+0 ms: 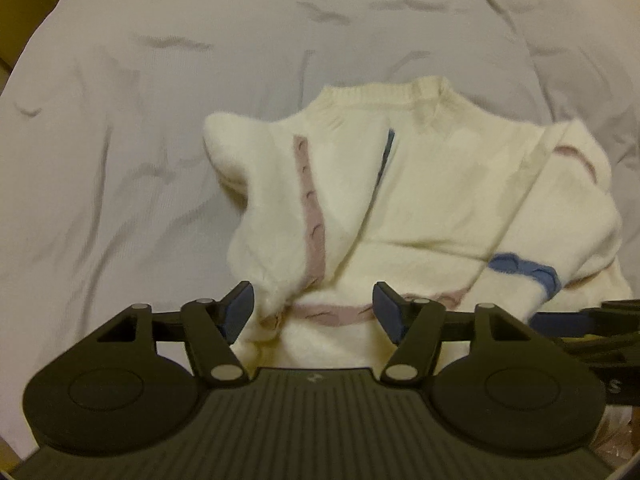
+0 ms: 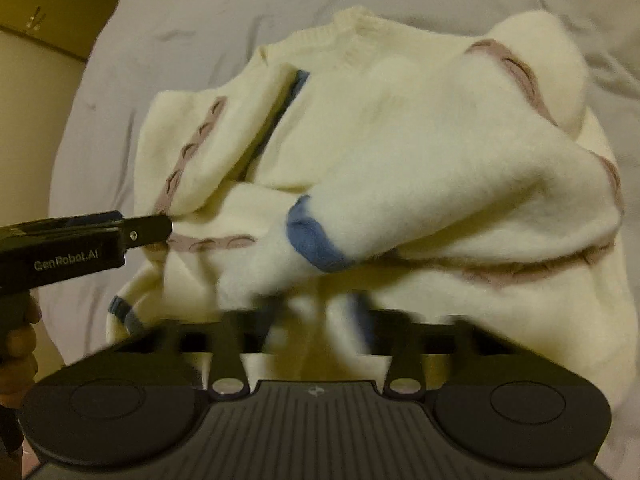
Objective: Fold clothes
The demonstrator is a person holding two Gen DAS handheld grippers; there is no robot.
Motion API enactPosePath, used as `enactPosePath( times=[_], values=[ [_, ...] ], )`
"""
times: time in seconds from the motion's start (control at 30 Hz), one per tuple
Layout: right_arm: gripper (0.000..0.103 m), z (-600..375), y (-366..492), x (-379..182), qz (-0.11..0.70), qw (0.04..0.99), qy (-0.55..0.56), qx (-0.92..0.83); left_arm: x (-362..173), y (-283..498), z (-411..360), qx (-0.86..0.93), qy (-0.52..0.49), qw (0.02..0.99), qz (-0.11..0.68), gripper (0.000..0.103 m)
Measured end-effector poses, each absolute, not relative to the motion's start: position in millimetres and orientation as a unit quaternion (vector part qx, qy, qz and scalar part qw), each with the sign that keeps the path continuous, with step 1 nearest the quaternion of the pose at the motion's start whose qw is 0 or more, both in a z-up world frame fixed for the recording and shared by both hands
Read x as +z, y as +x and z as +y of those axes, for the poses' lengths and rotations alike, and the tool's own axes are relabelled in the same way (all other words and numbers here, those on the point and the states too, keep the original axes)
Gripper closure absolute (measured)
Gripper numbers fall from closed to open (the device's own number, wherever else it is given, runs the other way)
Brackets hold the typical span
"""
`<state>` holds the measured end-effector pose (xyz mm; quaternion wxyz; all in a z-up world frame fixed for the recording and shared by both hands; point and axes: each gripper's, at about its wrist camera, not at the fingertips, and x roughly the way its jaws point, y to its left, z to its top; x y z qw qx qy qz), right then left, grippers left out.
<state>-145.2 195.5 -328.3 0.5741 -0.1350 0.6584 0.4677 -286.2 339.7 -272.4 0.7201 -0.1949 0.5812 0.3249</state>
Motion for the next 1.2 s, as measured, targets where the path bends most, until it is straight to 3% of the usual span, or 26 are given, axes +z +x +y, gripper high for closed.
enactPosePath(
  times=[0.1, 0.23, 0.33, 0.37, 0.4, 0.43, 0.63, 0.67, 0.7, 0.73, 1.0, 1.2],
  values=[
    [0.103, 177.7, -126.6, -311.0, 0.629, 0.627, -0.168, 0.428, -274.9, -279.5, 333.4, 0.307, -0.188, 0.731, 0.58, 0.062],
    [0.101, 143.9, -85.5, -302.8, 0.637, 0.656, -0.16, 0.37, -281.0, -266.5, 320.4, 0.28, -0.183, 0.743, 0.579, 0.064],
    [0.078, 133.0, -79.7, -301.8, 0.667, 0.624, -0.073, 0.4, -285.2, -268.9, 313.6, 0.275, -0.196, 0.741, 0.581, 0.064],
    [0.051, 138.8, -88.9, -301.9, 0.668, 0.611, -0.065, 0.419, -285.2, -274.8, 313.2, 0.279, -0.204, 0.736, 0.583, 0.064],
    [0.032, 144.5, -98.1, -302.0, 0.668, 0.598, -0.056, 0.439, -285.2, -280.7, 312.9, 0.283, -0.212, 0.73, 0.585, 0.064],
    [0.03, 152.7, -110.0, -302.9, 0.669, 0.582, -0.054, 0.459, -284.9, -287.6, 312.9, 0.287, -0.219, 0.725, 0.586, 0.064],
    [0.032, 203.0, -168.7, -328.8, 0.661, 0.545, -0.094, 0.507, -279.7, -337.1, 318.3, 0.324, -0.243, 0.695, 0.595, 0.064],
    [0.049, 206.8, -170.6, -333.8, 0.659, 0.549, -0.107, 0.503, -279.5, -340.3, 318.5, 0.326, -0.246, 0.694, 0.593, 0.064],
    [0.078, 206.4, -169.2, -335.3, 0.656, 0.555, -0.115, 0.499, -279.3, -343.4, 318.7, 0.329, -0.248, 0.693, 0.592, 0.064],
    [0.087, 201.5, -164.2, -333.0, 0.652, 0.561, -0.118, 0.496, -279.5, -345.6, 317.8, 0.33, -0.25, 0.693, 0.59, 0.064],
    [0.092, 102.0, -70.2, -292.8, 0.623, 0.681, -0.125, 0.364, -272.9, -303.7, 306.7, 0.283, -0.229, 0.731, 0.577, 0.064],
    [0.091, 56.4, 2.1, -290.1, 0.605, 0.739, -0.111, 0.274, -278.1, -218.8, 285.3, 0.2, -0.139, 0.777, 0.581, 0.061]
  ],
)
